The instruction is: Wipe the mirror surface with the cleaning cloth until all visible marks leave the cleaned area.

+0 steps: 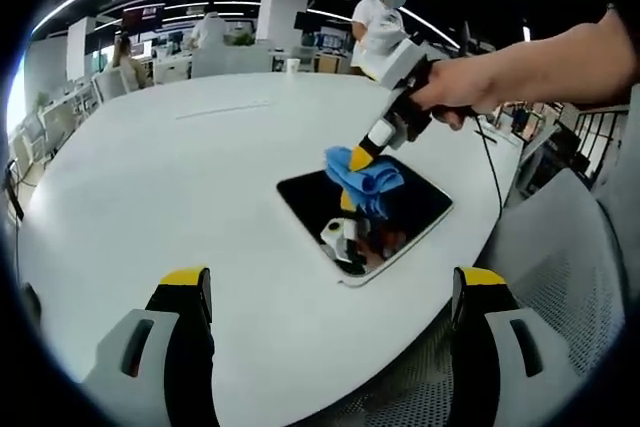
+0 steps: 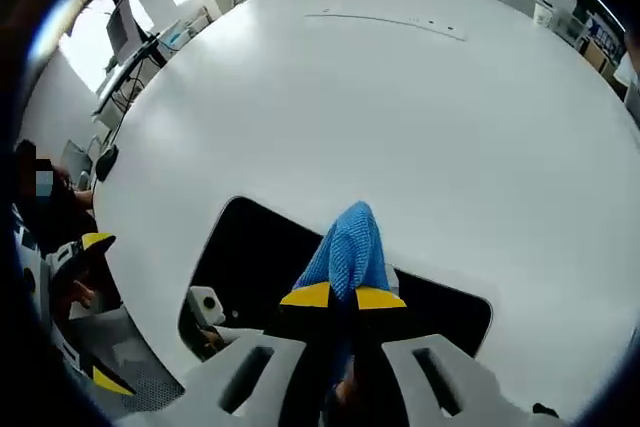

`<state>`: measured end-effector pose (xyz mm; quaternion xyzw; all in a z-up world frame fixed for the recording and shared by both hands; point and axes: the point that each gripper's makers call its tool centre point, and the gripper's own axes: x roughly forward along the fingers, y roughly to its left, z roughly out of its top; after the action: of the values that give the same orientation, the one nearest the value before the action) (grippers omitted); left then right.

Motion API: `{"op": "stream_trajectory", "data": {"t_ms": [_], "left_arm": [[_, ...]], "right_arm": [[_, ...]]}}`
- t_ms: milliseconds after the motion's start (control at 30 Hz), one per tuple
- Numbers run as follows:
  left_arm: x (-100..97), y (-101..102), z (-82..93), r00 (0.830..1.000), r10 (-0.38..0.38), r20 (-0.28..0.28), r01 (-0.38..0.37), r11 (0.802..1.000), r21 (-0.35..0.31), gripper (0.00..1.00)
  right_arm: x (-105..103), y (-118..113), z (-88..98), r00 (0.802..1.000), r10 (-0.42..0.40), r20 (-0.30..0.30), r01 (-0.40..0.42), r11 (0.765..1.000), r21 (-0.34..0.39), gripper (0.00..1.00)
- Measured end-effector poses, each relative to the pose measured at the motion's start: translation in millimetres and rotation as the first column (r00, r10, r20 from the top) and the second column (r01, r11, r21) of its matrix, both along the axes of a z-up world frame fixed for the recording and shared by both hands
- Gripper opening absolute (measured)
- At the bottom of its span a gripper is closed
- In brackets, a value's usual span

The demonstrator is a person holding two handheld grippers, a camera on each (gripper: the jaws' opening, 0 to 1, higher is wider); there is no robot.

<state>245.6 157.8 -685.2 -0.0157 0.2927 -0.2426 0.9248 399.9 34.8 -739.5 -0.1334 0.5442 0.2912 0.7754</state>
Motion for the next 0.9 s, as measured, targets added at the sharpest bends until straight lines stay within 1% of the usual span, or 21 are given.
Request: {"op": "stream_trajectory", "data": {"t_ms": [267, 367, 433, 500, 533, 800, 900], "left_arm": [[-0.5, 1, -0.6, 1.000, -0.001, -0.003, 0.001, 1.000, 0.001, 0.99], [-1.1, 0, -1.2, 1.000, -0.007, -0.005, 0.007, 1.000, 0.006, 0.98], [-0.7, 0, -1.0, 1.000, -0.005, -0.004, 0.005, 1.000, 0.003, 0.98], [-0.8, 1, -1.3, 1.000, -0.004, -0.006, 0.004, 1.000, 0.001, 0.98], [-0.7, 0, -1.0, 1.000, -0.004, -0.004, 0.004, 1.000, 0.001, 0.98], [0.2, 1, -1.1, 1.000, 0.001, 0.000, -0.001, 1.000, 0.006, 0.99], [0.1, 1, -1.6, 1.000, -0.003, -0.001, 0.003, 1.000, 0.009, 0.99]], "right_arm": [[13, 3, 0.6, 1.000, 0.006, 0.024, -0.005, 1.000, -0.008, 0.01], [14, 3, 0.3, 1.000, 0.012, 0.023, -0.011, 1.000, -0.015, 0.01], [12, 3, 1.1, 0.999, 0.033, 0.034, -0.033, 0.999, -0.016, 0.01], [13, 2, 1.2, 0.999, 0.024, 0.032, -0.024, 1.000, -0.003, 0.01], [13, 2, 1.1, 1.000, 0.001, 0.021, -0.002, 1.000, 0.009, 0.01], [13, 0, 0.7, 1.000, 0.001, -0.002, -0.001, 1.000, 0.026, 0.01], [14, -5, 0.0, 1.000, 0.005, 0.007, -0.005, 1.000, 0.018, 0.01]]}}
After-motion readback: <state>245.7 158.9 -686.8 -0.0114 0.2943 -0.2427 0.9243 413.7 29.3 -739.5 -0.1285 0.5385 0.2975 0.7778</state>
